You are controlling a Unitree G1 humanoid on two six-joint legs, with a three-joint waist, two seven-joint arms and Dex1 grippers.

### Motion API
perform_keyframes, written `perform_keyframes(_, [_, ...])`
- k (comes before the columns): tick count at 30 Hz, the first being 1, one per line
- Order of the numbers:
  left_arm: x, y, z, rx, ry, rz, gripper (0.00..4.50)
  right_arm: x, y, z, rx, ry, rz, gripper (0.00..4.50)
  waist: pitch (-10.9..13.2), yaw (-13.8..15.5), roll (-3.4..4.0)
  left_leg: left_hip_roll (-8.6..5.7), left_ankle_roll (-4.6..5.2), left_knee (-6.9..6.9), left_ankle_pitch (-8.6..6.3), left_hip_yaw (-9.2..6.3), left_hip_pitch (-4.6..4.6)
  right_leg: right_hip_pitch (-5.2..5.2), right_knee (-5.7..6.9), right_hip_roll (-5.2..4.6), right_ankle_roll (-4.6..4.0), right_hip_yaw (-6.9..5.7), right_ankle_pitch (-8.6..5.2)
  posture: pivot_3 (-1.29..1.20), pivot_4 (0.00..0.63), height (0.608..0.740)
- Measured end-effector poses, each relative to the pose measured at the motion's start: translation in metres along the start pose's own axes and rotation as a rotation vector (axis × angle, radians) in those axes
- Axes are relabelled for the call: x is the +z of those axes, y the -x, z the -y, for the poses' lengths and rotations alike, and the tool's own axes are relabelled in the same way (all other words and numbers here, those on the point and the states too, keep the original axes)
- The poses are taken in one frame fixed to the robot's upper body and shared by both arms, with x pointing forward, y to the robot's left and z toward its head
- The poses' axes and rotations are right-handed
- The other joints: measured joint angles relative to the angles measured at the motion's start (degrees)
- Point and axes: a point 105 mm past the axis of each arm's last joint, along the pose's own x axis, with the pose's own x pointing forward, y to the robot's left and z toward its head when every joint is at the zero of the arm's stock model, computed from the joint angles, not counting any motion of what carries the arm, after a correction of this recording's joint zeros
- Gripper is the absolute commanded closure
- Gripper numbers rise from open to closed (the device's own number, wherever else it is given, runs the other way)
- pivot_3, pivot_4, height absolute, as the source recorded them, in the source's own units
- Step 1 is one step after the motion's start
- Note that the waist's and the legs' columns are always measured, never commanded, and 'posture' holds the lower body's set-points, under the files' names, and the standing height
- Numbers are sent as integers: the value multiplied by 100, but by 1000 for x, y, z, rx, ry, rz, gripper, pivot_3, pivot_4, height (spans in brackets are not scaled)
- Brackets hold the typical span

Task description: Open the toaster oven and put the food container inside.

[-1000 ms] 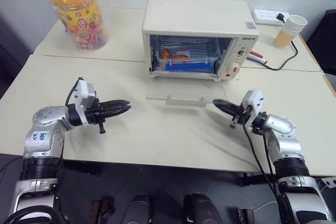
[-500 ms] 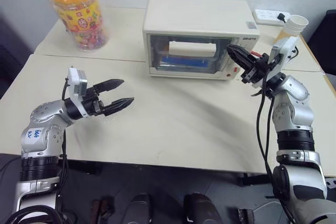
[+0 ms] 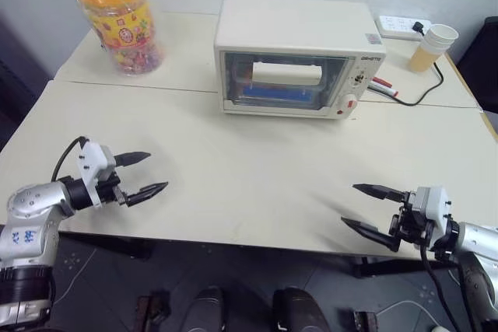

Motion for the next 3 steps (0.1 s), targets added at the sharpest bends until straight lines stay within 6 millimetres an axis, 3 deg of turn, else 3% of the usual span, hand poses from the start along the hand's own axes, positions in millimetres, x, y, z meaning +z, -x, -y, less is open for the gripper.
perform_keyframes(3, [-10, 5, 11, -4, 3, -17, 0, -1, 0, 2, -25, 30, -10, 45, 0, 23, 0, 1, -1, 2, 0, -5, -1, 0, -1, -2, -1, 29, 0, 0, 150, 740])
